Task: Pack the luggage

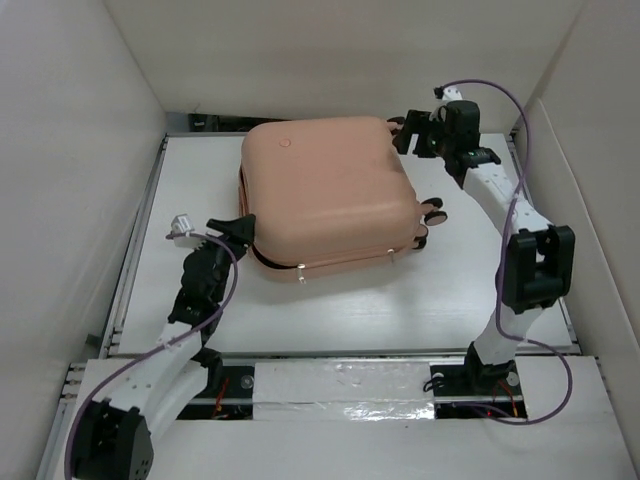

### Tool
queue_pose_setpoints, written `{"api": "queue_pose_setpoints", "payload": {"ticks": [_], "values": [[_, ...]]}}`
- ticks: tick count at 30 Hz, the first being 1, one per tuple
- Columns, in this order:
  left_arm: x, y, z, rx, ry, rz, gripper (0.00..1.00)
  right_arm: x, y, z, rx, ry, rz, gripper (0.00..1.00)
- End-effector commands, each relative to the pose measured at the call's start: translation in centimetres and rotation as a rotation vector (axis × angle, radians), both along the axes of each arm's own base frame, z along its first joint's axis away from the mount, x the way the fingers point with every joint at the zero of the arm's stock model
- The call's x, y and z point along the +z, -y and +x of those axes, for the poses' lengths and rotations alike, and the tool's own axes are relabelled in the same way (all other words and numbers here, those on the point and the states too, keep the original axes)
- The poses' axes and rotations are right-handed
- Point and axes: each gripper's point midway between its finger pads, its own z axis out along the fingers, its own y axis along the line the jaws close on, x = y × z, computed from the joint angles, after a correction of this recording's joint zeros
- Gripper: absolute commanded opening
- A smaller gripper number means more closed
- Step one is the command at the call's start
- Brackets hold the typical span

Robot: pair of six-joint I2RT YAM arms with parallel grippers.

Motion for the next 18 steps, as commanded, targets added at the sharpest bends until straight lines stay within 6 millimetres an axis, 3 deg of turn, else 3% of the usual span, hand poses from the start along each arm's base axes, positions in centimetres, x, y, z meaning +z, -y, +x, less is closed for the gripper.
{"api": "queue_pose_setpoints", "payload": {"ticks": [1,2,3,4,5,6,7,8,9,10,11,12,14,16,18], "values": [[-5.9,2.5,-3.8,-0.170,-0.170,0.060,0.58,5.7,-0.6,-3.1,0.095,0.110,0.064,0.86],[-6.2,2.0,-4.2,-0.153,-0.193,0.078,0.58,6.2,-0.4,-3.9,0.088,0.134,0.069,0.89],[-5.0,1.4,-4.3,-0.126,-0.159,0.087,0.58,9.0,0.6,-6.1,0.066,0.200,0.083,0.90],[-4.7,0.1,-4.2,-0.065,-0.151,0.131,0.58,9.1,0.9,-7.4,0.051,0.214,0.086,0.89],[-3.8,-0.6,-4.1,-0.032,-0.133,0.141,0.58,6.2,1.4,-8.9,0.032,0.183,0.084,0.78],[-3.8,-1.3,-4.3,0.000,-0.142,0.154,0.57,8.5,2.0,-11.6,0.015,0.261,0.100,0.63],[-3.6,-2.1,-4.3,0.041,-0.142,0.163,0.56,8.3,1.7,-13.1,0.016,0.283,0.131,0.47],[-3.5,-2.3,-4.4,0.049,-0.141,0.165,0.55,4.9,1.6,-14.7,0.013,0.255,0.145,0.14],[-3.8,-2.3,-4.4,0.053,-0.149,0.155,0.48,4.2,1.9,-15.9,-0.001,0.257,0.154,0.04],[-4.2,-2.5,-4.4,0.071,-0.161,0.134,0.44,5.4,2.3,-18.0,-0.007,0.311,0.173,0.00],[-5.2,-2.8,-4.4,0.091,-0.182,0.095,0.41,4.7,2.3,-18.9,-0.006,0.316,0.180,0.00],[-5.3,-2.9,-3.9,0.101,-0.169,0.078,0.35,1.6,2.6,-19.9,-0.026,0.265,0.175,0.00],[-5.5,-3.1,-3.2,0.085,-0.168,0.048,0.32,0.3,2.9,-21.4,-0.037,0.244,0.196,0.00],[-6.2,-3.0,-2.1,0.065,-0.205,0.054,0.29,-2.6,3.7,-21.9,-0.086,0.189,0.180,0.00],[-6.8,-4.4,-0.6,0.099,-0.237,0.048,0.34,-4.0,4.4,-22.0,-0.118,0.152,0.167,0.01]]}}
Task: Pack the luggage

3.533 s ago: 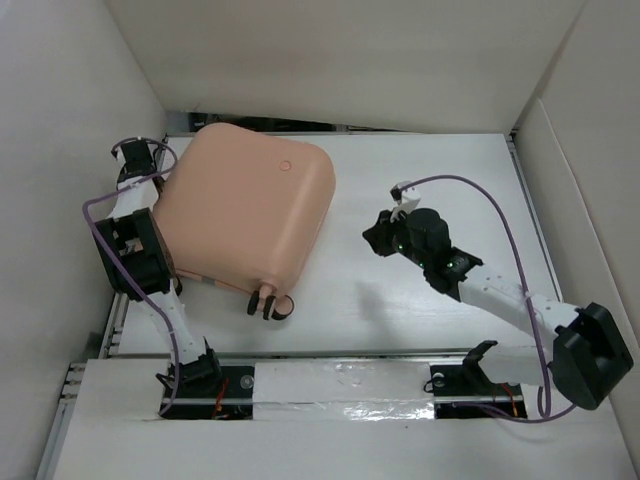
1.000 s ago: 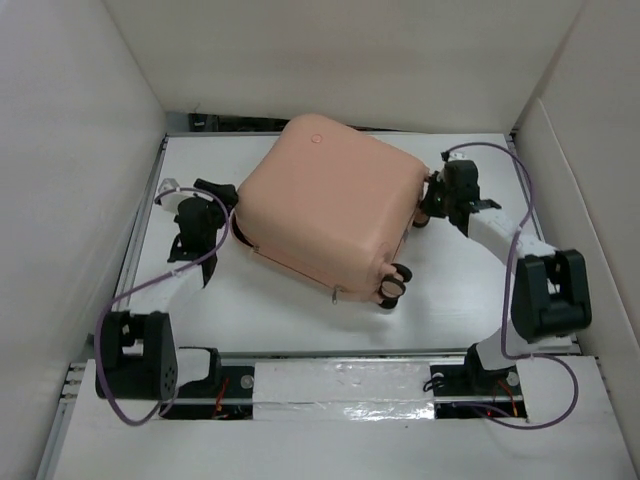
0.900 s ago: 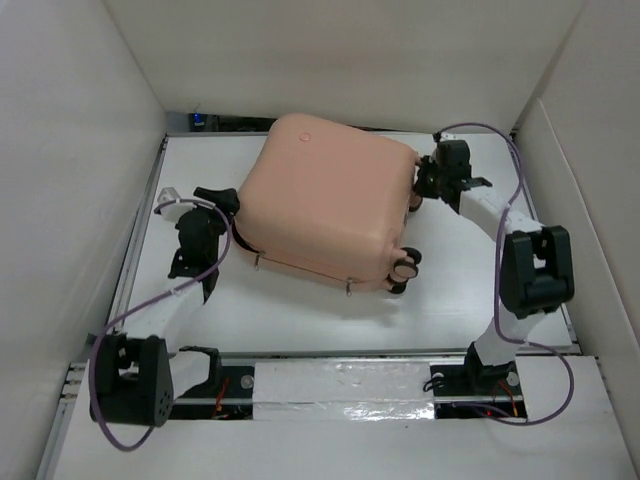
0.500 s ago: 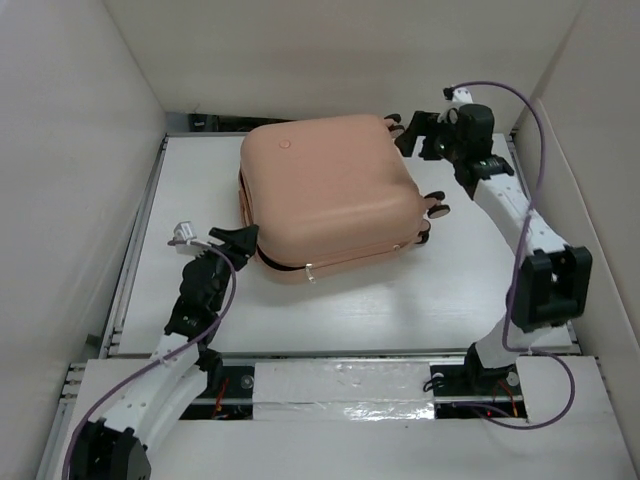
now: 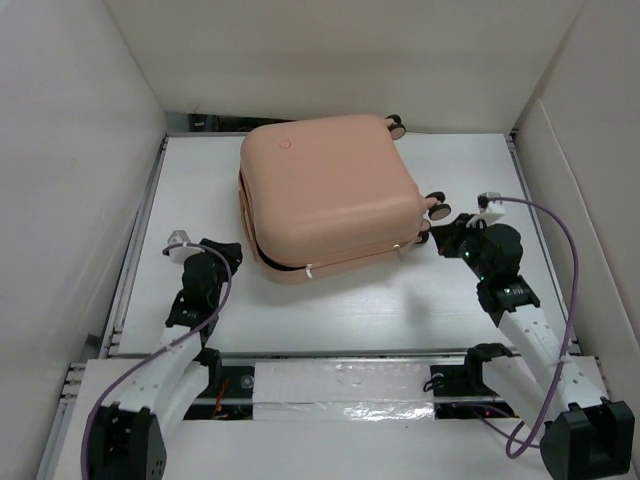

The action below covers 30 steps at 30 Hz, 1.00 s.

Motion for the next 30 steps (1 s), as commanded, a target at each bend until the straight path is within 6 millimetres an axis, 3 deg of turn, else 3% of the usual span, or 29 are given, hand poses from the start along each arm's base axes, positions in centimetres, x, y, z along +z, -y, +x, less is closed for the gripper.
{"api": "queue_pose_setpoints", "payload": {"ticks": [1,2,3,9,17,23,24,30], "values": [[1.4,0.0,2.6,-0.041,0.043,-0.055,0.38,-0.6,1.2,0.3,-0.066,-0.010,0.006,0.02],[2.0,-0.4,3.5,-0.041,0.050,-0.059,0.40,-0.6,1.3,0.1,-0.068,-0.015,0.000,0.04],[0.8,-1.0,4.2,-0.034,0.006,-0.069,0.42,-0.5,1.2,0.0,-0.062,-0.011,0.002,0.05],[0.8,-0.2,6.7,-0.085,0.035,-0.095,0.47,-0.6,1.2,-0.1,-0.063,0.000,0.010,0.10],[2.0,1.0,7.4,-0.136,0.073,-0.049,0.54,-1.3,1.2,0.1,-0.056,-0.011,0.003,0.12],[-0.8,1.2,9.9,-0.144,-0.033,-0.041,0.50,-1.2,0.9,0.1,-0.034,-0.018,0.004,0.13],[-2.0,1.2,10.1,-0.146,-0.067,-0.042,0.49,-1.1,0.9,0.2,-0.036,-0.014,0.005,0.15],[-3.8,1.5,11.0,-0.147,-0.104,-0.041,0.41,-0.4,0.6,0.7,-0.033,0.009,0.028,0.18]]}}
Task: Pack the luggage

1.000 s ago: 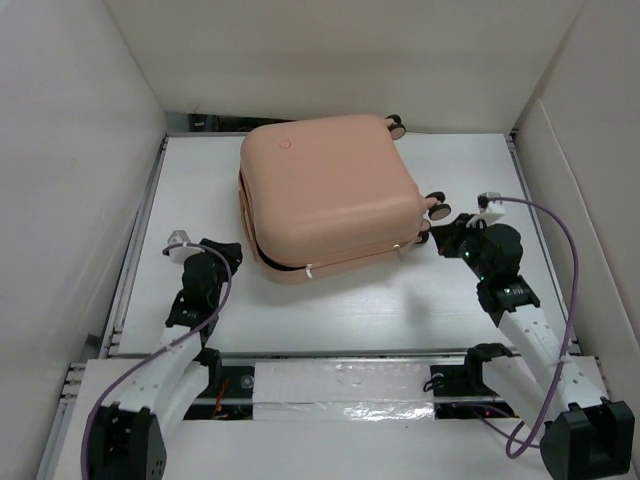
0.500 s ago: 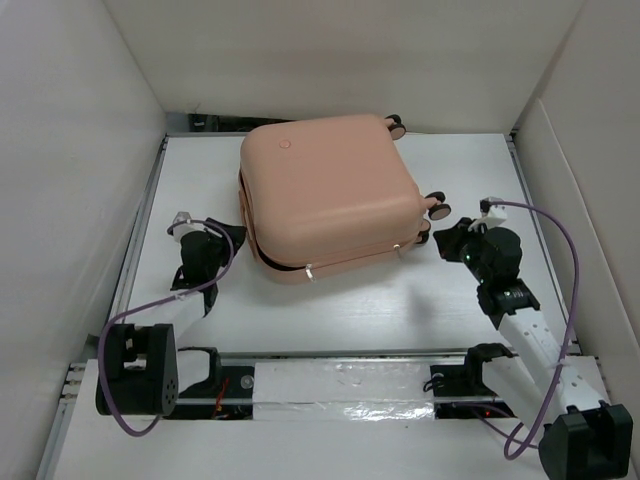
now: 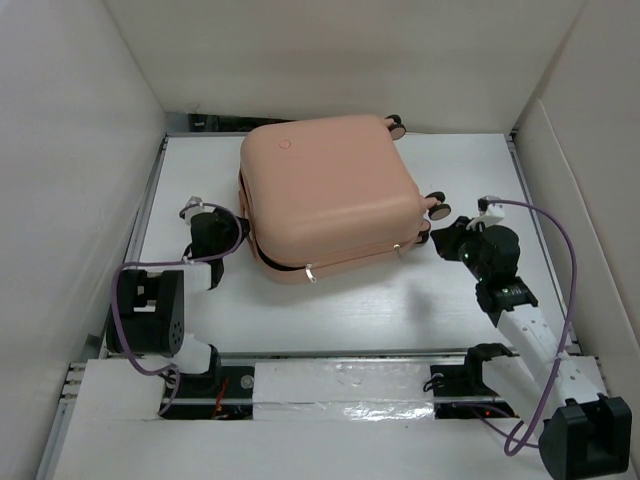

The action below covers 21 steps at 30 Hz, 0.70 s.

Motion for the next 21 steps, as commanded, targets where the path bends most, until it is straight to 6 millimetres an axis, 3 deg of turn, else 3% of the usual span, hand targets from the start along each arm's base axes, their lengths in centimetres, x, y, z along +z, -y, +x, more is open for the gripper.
{"api": "queue_pose_setpoints", "payload": {"ticks": [1,5,7,13,14,16,17,20,21], "values": [[1.0,0.2,1.6,-0.014,0.040,0.021,0.34,2.2,0.0,1.3,-0.006,0.084,0.021,0.19],[1.2,1.2,1.9,-0.045,0.049,0.010,0.17,2.6,0.0,2.8,-0.013,0.086,0.012,0.19],[1.2,1.7,1.7,-0.066,0.052,-0.010,0.00,3.8,-0.3,3.8,-0.011,0.106,0.028,0.19],[1.7,2.9,-1.6,-0.111,0.109,-0.064,0.00,4.5,-1.1,8.2,0.009,0.105,0.020,0.20],[1.7,2.8,-2.1,-0.112,0.108,-0.059,0.00,6.1,-1.5,9.1,0.028,0.145,0.018,0.20],[1.6,3.9,-3.7,-0.147,0.110,-0.044,0.00,5.9,-2.4,10.5,0.074,0.138,0.010,0.20],[1.6,4.3,-4.3,-0.161,0.113,-0.043,0.00,7.5,-2.6,11.5,0.080,0.167,0.012,0.20],[1.7,5.7,-6.2,-0.209,0.110,-0.040,0.00,7.3,-3.0,13.5,0.096,0.137,-0.001,0.20],[2.0,6.0,-6.9,-0.224,0.122,-0.047,0.00,8.9,-3.2,14.4,0.098,0.166,0.001,0.20]]}}
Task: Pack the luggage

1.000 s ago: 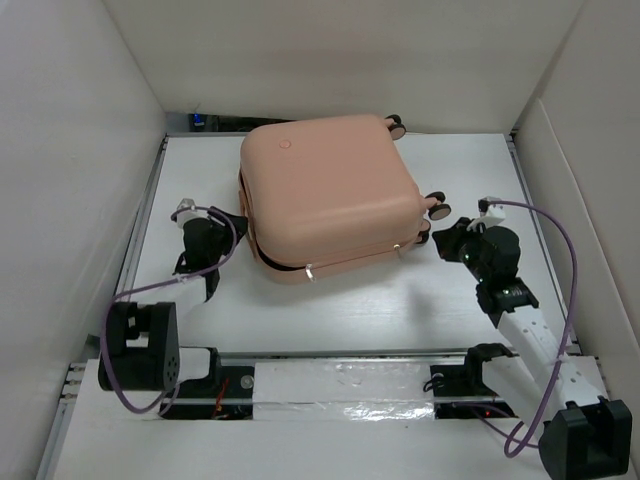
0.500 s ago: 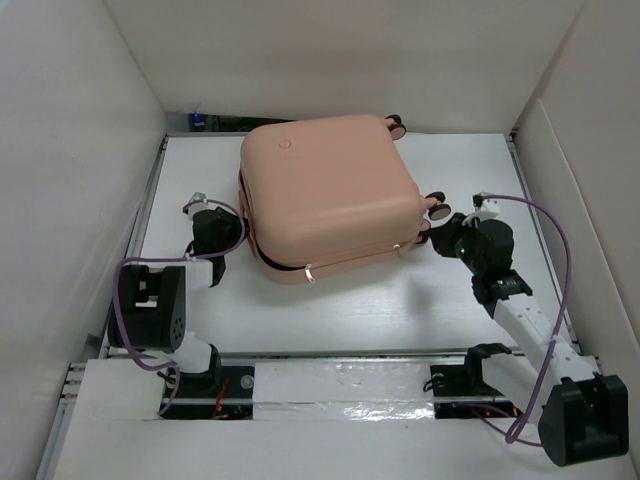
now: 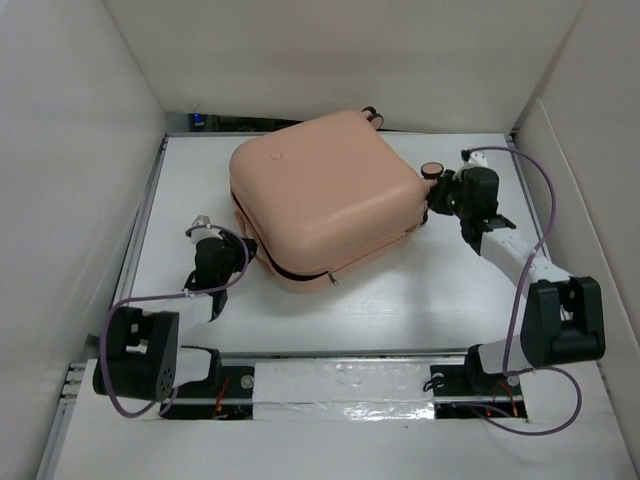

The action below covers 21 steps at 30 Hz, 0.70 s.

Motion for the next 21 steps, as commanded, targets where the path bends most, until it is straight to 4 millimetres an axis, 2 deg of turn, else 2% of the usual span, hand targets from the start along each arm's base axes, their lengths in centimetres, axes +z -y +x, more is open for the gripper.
{"api": "queue_pose_setpoints", "payload": {"ticks": [1,2,3,4,5,6,7,8,10,11,12,13,14,15,16,17,18,19,20,21], "values": [[1.8,3.8,-2.2,-0.160,0.049,-0.055,0.00,9.1,-3.4,3.7,0.131,0.247,0.052,0.20],[1.9,5.0,-3.0,-0.193,0.051,-0.063,0.00,9.4,-3.5,4.2,0.136,0.246,0.050,0.20],[1.5,5.6,-3.8,-0.211,0.041,-0.066,0.00,11.3,-3.7,5.0,0.143,0.277,0.052,0.20],[2.0,6.9,-4.5,-0.243,0.053,-0.067,0.00,10.1,-4.0,5.7,0.158,0.233,0.043,0.21],[2.0,7.4,-4.8,-0.251,0.051,-0.067,0.00,10.3,-4.2,6.1,0.172,0.225,0.040,0.21],[1.9,7.9,-5.3,-0.260,0.039,-0.074,0.00,10.7,-4.4,6.6,0.180,0.225,0.038,0.23],[2.3,8.3,-5.6,-0.269,0.052,-0.077,0.00,12.3,-4.8,7.1,0.203,0.252,0.039,0.24],[2.4,8.4,-5.7,-0.257,0.054,-0.070,0.00,11.4,-4.9,7.5,0.211,0.221,0.036,0.28],[2.8,9.5,-6.5,-0.278,0.061,-0.086,0.00,11.6,-4.9,7.6,0.219,0.218,0.016,0.31],[2.9,9.8,-6.8,-0.283,0.064,-0.090,0.00,11.2,-4.2,7.5,0.203,0.206,0.011,0.38],[3.1,10.2,-7.0,-0.294,0.060,-0.091,0.00,11.9,-3.6,6.9,0.189,0.220,0.009,0.43],[3.2,10.0,-6.8,-0.275,0.068,-0.078,0.05,11.7,-3.5,6.2,0.191,0.211,0.010,0.48],[3.3,10.0,-6.8,-0.276,0.068,-0.074,0.11,9.7,-2.6,5.2,0.168,0.166,0.009,0.57],[3.1,9.8,-6.8,-0.273,0.058,-0.061,0.18,11.3,-2.3,3.6,0.153,0.205,0.012,0.59],[3.6,9.7,-6.8,-0.269,0.073,-0.059,0.33,11.1,-1.9,2.5,0.132,0.213,0.018,0.61],[3.7,9.4,-6.8,-0.267,0.083,-0.044,0.39,8.1,-1.6,0.7,0.125,0.181,0.019,0.61],[3.5,9.2,-7.0,-0.265,0.071,-0.029,0.43,7.7,-1.6,-0.7,0.125,0.194,0.024,0.60],[4.1,9.0,-7.0,-0.262,0.084,-0.021,0.46,9.6,-2.7,-3.2,0.165,0.269,0.037,0.56],[4.2,8.6,-7.0,-0.257,0.091,0.010,0.46,9.3,-3.1,-4.6,0.185,0.291,0.043,0.30],[3.8,8.2,-7.2,-0.253,0.066,0.035,0.46,6.1,-3.6,-6.6,0.211,0.238,0.048,0.15]]}}
